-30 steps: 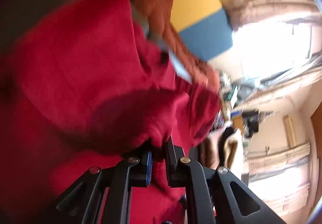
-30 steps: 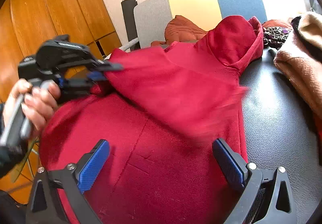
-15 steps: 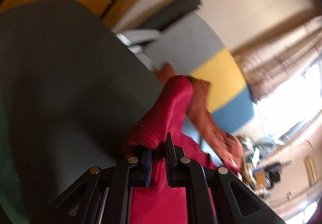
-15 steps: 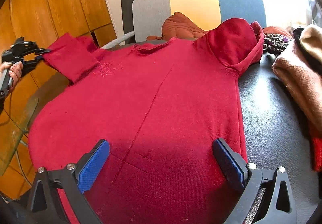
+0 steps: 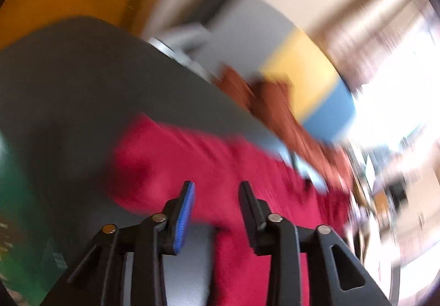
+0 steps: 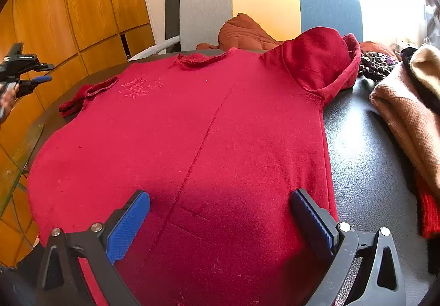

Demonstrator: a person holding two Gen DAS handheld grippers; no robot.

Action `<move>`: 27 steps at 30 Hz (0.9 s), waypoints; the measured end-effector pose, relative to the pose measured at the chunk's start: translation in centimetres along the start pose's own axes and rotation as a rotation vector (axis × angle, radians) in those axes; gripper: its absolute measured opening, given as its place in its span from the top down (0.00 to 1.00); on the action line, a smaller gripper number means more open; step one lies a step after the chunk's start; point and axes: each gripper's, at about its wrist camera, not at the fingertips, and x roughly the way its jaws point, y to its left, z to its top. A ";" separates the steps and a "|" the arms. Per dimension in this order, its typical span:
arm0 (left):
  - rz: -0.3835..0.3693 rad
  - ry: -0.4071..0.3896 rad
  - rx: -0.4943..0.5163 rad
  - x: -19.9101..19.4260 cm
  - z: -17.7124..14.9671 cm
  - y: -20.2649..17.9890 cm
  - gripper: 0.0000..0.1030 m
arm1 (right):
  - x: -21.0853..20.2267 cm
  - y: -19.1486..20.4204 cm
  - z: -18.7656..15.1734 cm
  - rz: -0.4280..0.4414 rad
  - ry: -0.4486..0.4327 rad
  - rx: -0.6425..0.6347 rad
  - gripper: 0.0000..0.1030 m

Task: Fold clothes

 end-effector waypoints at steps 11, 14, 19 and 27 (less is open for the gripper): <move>-0.241 0.205 -0.308 10.8 -4.6 -2.0 0.54 | 0.0 -0.1 -0.1 0.002 -0.006 -0.001 0.00; -0.182 0.101 -0.393 10.9 -3.3 -0.2 0.56 | 0.0 -0.1 -0.1 0.007 -0.008 0.002 0.00; -0.053 -0.114 -0.465 7.0 0.0 4.2 0.77 | 0.0 -0.3 -0.1 0.017 -0.013 0.007 0.00; 0.247 -0.402 -0.522 -3.7 4.1 9.7 0.90 | 0.1 -0.4 0.0 0.019 -0.014 0.004 0.00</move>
